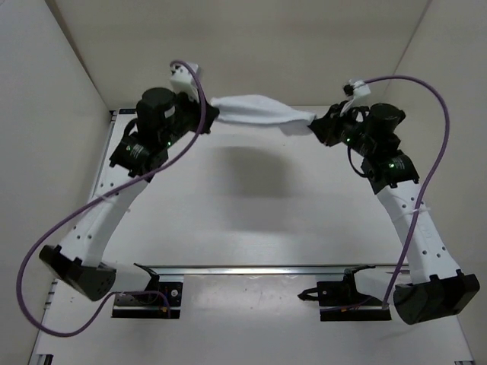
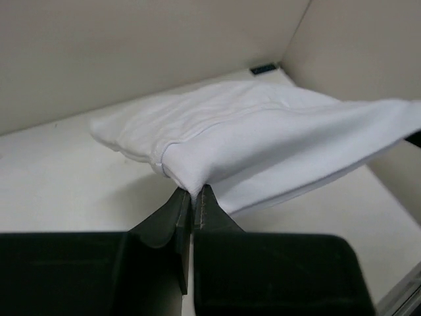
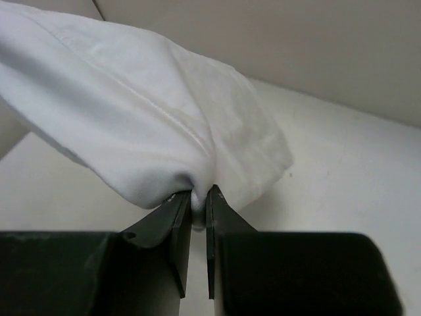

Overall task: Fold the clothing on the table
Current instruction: Flatten the skirt out

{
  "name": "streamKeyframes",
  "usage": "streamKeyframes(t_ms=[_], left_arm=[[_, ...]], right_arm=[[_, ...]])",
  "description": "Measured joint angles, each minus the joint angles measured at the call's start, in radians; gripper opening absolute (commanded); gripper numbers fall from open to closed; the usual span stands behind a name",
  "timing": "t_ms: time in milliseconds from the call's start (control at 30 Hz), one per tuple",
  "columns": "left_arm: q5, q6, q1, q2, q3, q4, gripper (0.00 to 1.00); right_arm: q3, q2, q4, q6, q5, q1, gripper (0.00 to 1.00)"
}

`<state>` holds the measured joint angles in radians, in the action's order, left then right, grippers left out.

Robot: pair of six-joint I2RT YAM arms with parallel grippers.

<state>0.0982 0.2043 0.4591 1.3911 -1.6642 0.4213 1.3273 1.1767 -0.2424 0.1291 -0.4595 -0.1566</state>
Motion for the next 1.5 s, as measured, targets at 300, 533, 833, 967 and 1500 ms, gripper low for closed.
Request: streamKeyframes(t_ms=[300,533,833,967,1500], left_arm=[[-0.086,-0.012,-0.009,-0.225,0.156,0.16,0.0],[-0.048,0.031,-0.069,-0.087,0.286,-0.014,0.07],[0.049,0.185,-0.194,0.343,0.632,-0.134,0.98],[0.045,0.159,-0.201,0.411,0.504,-0.111,0.98],[0.105,0.113,-0.089,0.244,0.608,-0.208,0.1]], right_arm=[[-0.002,-0.013,-0.21,-0.013,0.07,-0.106,0.0],[-0.024,0.264,-0.038,0.012,-0.037,-0.04,0.0],[-0.151,0.696,0.008,0.066,-0.123,0.008,0.72],[-0.105,0.737,0.004,0.077,-0.141,0.036,0.9],[-0.215,0.482,0.063,0.054,-0.051,-0.016,0.23]])
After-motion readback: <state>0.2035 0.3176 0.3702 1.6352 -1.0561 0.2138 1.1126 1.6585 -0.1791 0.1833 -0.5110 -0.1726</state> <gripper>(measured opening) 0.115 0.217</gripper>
